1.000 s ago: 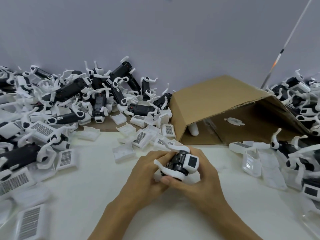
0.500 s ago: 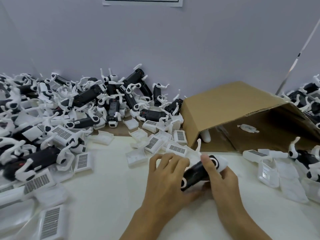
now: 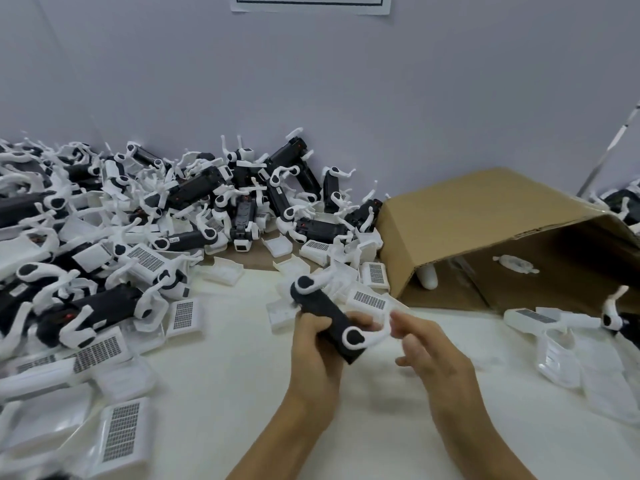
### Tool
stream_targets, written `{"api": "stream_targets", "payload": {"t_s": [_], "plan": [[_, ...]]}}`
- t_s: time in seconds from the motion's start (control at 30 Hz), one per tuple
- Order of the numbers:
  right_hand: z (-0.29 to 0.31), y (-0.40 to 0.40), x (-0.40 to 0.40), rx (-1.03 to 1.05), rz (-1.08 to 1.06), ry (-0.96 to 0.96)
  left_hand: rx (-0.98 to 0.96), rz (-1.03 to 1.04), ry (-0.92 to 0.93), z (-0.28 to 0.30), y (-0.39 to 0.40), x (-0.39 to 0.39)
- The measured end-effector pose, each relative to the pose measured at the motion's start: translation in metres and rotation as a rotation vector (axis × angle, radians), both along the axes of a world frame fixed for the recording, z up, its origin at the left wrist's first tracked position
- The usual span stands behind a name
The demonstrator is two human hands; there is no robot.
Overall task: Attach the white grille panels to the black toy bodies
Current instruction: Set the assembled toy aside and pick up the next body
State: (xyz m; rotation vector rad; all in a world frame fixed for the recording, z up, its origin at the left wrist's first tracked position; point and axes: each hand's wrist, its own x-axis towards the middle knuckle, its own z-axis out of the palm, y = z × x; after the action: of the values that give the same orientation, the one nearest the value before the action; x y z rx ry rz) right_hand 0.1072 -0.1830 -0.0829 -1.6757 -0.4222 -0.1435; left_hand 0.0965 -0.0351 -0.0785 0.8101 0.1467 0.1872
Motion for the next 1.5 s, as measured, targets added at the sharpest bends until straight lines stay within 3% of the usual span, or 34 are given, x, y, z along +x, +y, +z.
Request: {"api": "stream_targets", "payload": {"t_s": [0.07, 0.13, 0.33, 0.4, 1.23, 1.5], "plan": [[-0.002, 0.0, -0.003, -0.098, 0.067, -0.112, -0.255, -0.11, 0.076, 0.006, 0.003, 0.001], [-0.008, 0.002, -0.006, -0.204, 0.09, -0.208, -0.378, -0.162, 0.112, 0.009, 0.007, 0.001], [-0.017, 0.01, -0.005, -0.367, -0.066, -0.604, -0.264, -0.27, 0.189, 0.006, 0.007, 0.002], [-0.019, 0.011, -0.003, -0.399, -0.106, -0.657, -0.27, -0.285, 0.153, 0.007, 0.004, 0.003], [-0.016, 0.016, -0.013, -0.336, -0.113, -0.652, -0.244, -0.268, 0.047, -0.006, 0.008, 0.005], [-0.013, 0.016, -0.018, -0.402, -0.122, -0.595, -0.254, -0.276, 0.057, -0.003, 0.009, 0.005]]}}
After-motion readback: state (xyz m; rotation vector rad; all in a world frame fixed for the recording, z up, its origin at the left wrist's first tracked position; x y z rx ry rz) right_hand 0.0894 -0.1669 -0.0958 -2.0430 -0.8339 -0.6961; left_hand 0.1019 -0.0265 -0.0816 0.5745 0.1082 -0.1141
